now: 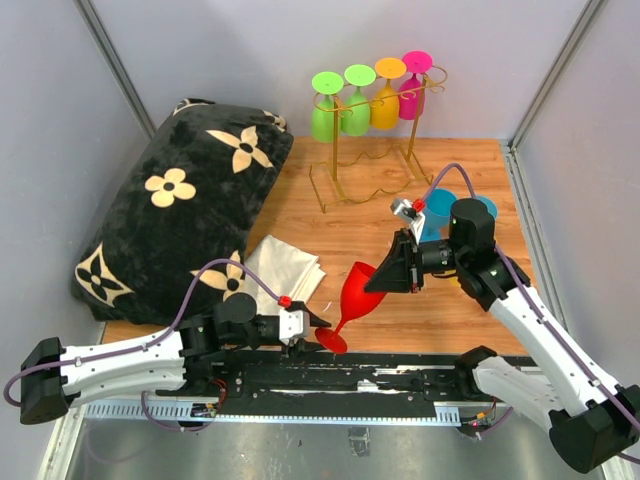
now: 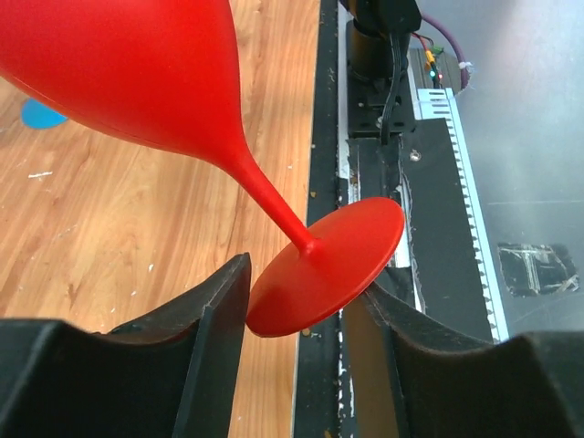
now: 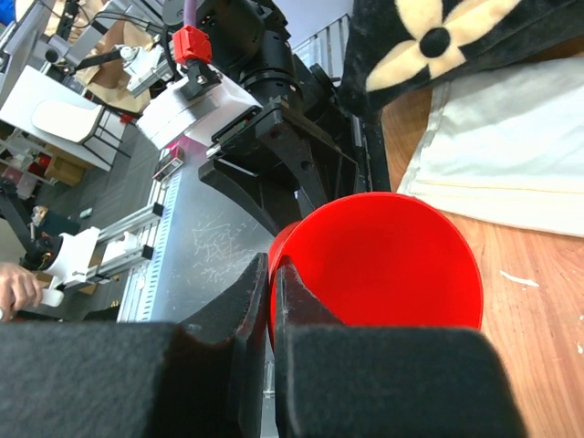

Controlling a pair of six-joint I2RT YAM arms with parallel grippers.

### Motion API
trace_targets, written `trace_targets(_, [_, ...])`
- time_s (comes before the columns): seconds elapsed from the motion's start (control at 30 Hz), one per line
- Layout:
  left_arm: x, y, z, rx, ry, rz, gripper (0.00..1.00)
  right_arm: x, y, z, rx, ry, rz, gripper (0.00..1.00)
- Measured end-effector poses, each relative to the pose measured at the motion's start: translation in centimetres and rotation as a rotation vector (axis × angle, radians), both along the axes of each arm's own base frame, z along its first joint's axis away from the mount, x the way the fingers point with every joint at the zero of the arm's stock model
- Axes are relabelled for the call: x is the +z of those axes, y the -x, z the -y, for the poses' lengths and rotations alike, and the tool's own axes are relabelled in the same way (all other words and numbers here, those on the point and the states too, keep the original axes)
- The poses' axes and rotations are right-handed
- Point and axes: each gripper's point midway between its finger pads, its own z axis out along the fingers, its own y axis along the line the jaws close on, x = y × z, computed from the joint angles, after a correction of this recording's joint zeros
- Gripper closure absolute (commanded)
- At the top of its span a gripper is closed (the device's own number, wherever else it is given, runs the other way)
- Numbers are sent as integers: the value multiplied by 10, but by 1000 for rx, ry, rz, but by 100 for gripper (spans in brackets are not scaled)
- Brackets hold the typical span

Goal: Take the wine glass off the wine glass rack
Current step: Place the wine glass at the center of the board.

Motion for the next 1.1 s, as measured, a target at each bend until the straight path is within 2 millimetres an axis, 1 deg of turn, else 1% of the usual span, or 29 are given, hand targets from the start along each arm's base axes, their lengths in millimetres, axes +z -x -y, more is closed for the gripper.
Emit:
trace_targets(0.03, [1, 0, 0, 3, 3, -1, 46, 0, 0, 0, -5, 1, 5, 99])
trace_targets(0.1, [1, -1, 0, 6, 6, -6, 31, -2, -1, 1, -19, 10, 8, 99])
trace_targets(0.13, [2, -1, 0, 9, 7, -9, 24, -4, -3, 1, -32, 18, 7, 99])
trace_targets(0.17, [2, -1, 1, 9, 8, -8, 15, -5, -5, 1, -44, 26, 6, 99])
trace_targets(0.2, [2, -1, 0, 12, 9, -15, 3, -7, -7, 1, -59, 38, 5, 99])
trace_targets(0.23, [2, -1, 0, 13, 9, -17, 1, -9, -10, 2, -79, 50, 9, 99])
trace_targets(0.37, [4, -2, 0, 24, 16, -17, 0, -15, -17, 4, -137, 88, 23, 99])
trace_targets(0.43, [7, -7, -1, 49, 25, -10, 0, -19, -21, 6, -171, 111, 34, 99])
trace_targets(0.5, [11, -13, -2, 84, 38, 0, 0, -26, -29, 10, -234, 151, 48, 99])
trace_targets(0.57, [17, -23, -3, 140, 61, 15, 0, -37, -42, 17, -319, 213, 64, 99])
trace_targets(0.63, [27, -35, -5, 212, 101, 28, 0, -51, -58, 27, -424, 294, 79, 99])
trace_targets(0.73, [42, -54, -12, 333, 179, 35, 0, -75, -83, 48, -579, 437, 93, 99])
trace_targets(0.8, [47, -63, -18, 400, 218, 33, 0, -87, -98, 63, -679, 521, 105, 99])
trace_targets(0.97, [57, -82, -32, 537, 294, 7, 0, -96, -130, 99, -915, 642, 172, 99])
trace_targets(1.0, [60, -84, -34, 558, 308, 0, 0, -100, -135, 108, -964, 674, 180, 99])
trace_targets(1.1, [63, -90, -40, 607, 329, -13, 0, -111, -144, 124, -1046, 748, 185, 99])
